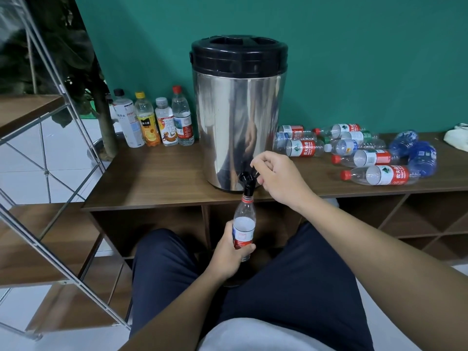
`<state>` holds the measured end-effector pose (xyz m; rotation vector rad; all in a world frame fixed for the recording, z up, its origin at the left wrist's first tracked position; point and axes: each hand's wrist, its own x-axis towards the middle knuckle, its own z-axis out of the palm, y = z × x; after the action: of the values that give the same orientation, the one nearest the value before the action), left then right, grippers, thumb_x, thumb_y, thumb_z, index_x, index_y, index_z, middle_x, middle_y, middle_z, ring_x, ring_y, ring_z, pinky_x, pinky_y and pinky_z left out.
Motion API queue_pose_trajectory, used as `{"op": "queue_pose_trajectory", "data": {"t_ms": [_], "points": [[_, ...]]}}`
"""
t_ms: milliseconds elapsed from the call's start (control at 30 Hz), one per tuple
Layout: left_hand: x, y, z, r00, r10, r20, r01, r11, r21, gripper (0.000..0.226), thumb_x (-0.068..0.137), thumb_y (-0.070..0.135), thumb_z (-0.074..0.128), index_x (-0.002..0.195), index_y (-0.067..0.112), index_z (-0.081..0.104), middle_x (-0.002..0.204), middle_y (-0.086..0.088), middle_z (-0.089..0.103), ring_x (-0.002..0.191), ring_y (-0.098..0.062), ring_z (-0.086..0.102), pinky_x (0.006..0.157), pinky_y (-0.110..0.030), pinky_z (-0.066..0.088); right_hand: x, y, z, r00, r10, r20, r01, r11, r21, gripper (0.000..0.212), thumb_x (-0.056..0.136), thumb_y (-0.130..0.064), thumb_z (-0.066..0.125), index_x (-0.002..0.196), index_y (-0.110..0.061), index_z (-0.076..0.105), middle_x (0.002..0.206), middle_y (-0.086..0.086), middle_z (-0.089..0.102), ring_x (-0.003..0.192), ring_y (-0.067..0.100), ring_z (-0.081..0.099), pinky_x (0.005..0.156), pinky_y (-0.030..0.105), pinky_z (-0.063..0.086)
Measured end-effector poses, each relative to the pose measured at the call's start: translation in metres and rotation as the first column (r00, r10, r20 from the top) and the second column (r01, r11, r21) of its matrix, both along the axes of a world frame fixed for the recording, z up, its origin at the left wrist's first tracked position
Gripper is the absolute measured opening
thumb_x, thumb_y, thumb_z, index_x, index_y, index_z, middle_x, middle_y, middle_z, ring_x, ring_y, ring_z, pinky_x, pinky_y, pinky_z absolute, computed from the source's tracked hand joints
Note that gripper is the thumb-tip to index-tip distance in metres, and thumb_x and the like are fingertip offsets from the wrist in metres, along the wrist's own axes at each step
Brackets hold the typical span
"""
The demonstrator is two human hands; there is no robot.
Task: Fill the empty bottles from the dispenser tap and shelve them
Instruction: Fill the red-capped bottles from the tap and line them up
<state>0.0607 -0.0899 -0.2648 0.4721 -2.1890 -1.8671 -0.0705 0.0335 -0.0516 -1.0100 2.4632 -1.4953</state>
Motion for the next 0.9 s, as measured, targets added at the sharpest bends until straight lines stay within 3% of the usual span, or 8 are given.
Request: {"op": "queue_pose_trajectory", "data": {"t_ms": [167, 300, 400, 500, 667, 900], "points": [[0.002, 0.008, -0.003, 0.999, 0.022, 0.025, -0.022, 1.0, -0.005, 0.079, 0.085, 0.002, 0.092, 0.146, 0.032, 0.051, 0.125, 0.009, 0.073, 0.109, -0.003, 0.073, 0.09, -0.021, 0.06, 0.01, 0.006, -0.021, 0.963, -0.071, 0.261, 0.138, 0.96, -0.246, 0.028, 0.115, -0.018, 0.051, 0.107, -0.013, 0.078, 0.069, 0.006, 0.066, 0.058, 0.018, 0.053, 0.052, 0.029, 0.044], [0.001, 0.008, -0.004, 0.997, 0.056, 0.056, -0.055, 0.998, -0.014, 0.075, 0.082, -0.002, 0.092, 0.137, 0.029, 0.052, 0.123, 0.007, 0.072, 0.107, -0.01, 0.074, 0.084, -0.017, 0.059, 0.018, 0.006, -0.048, 0.913, -0.072, 0.401, 0.22, 0.915, -0.338, 0.029, 0.116, -0.019, 0.051, 0.112, -0.016, 0.079, 0.075, 0.007, 0.067, 0.065, 0.019, 0.054, 0.058, 0.031, 0.046], [0.005, 0.008, -0.002, 0.994, 0.065, 0.086, -0.063, 0.998, -0.028, 0.068, 0.085, 0.0, 0.092, 0.137, 0.021, 0.054, 0.12, 0.004, 0.071, 0.105, -0.01, 0.072, 0.075, -0.012, 0.056, 0.02, 0.009, -0.066, 0.918, -0.125, 0.377, 0.262, 0.903, -0.341, 0.036, 0.116, -0.036, 0.053, 0.104, -0.012, 0.077, 0.083, 0.009, 0.072, 0.071, 0.016, 0.06, 0.063, 0.034, 0.051], [0.007, 0.011, -0.002, 0.996, 0.055, 0.066, -0.054, 0.998, -0.018, 0.062, 0.087, 0.002, 0.092, 0.134, 0.018, 0.056, 0.119, -0.001, 0.073, 0.104, -0.013, 0.072, 0.074, -0.014, 0.057, 0.03, 0.013, -0.098, 0.921, -0.169, 0.35, 0.286, 0.904, -0.318, 0.039, 0.115, -0.049, 0.051, 0.107, -0.022, 0.078, 0.098, 0.004, 0.078, 0.086, 0.012, 0.07, 0.076, 0.037, 0.059], [0.01, 0.011, -0.003, 0.998, 0.059, 0.026, -0.059, 0.998, -0.006, 0.057, 0.086, 0.008, 0.093, 0.131, 0.025, 0.061, 0.118, -0.002, 0.077, 0.107, -0.018, 0.077, 0.081, -0.022, 0.061, 0.052, 0.019, -0.157, 0.924, -0.098, 0.37, 0.188, 0.959, -0.213, 0.023, 0.108, -0.039, 0.068, 0.128, -0.029, 0.075, 0.121, -0.011, 0.079, 0.115, 0.004, 0.073, 0.107, 0.041, 0.059], [0.015, 0.012, -0.001, 1.0, 0.029, -0.011, -0.029, 0.999, 0.015, 0.062, 0.086, 0.009, 0.095, 0.138, 0.025, 0.064, 0.121, 0.003, 0.08, 0.111, -0.015, 0.079, 0.087, -0.027, 0.064, 0.067, 0.03, -0.183, 0.926, 0.023, 0.376, 0.047, 0.983, -0.178, 0.04, 0.102, -0.021, 0.079, 0.14, -0.028, 0.07, 0.124, -0.013, 0.08, 0.116, 0.008, 0.076, 0.104, 0.041, 0.062]]}}
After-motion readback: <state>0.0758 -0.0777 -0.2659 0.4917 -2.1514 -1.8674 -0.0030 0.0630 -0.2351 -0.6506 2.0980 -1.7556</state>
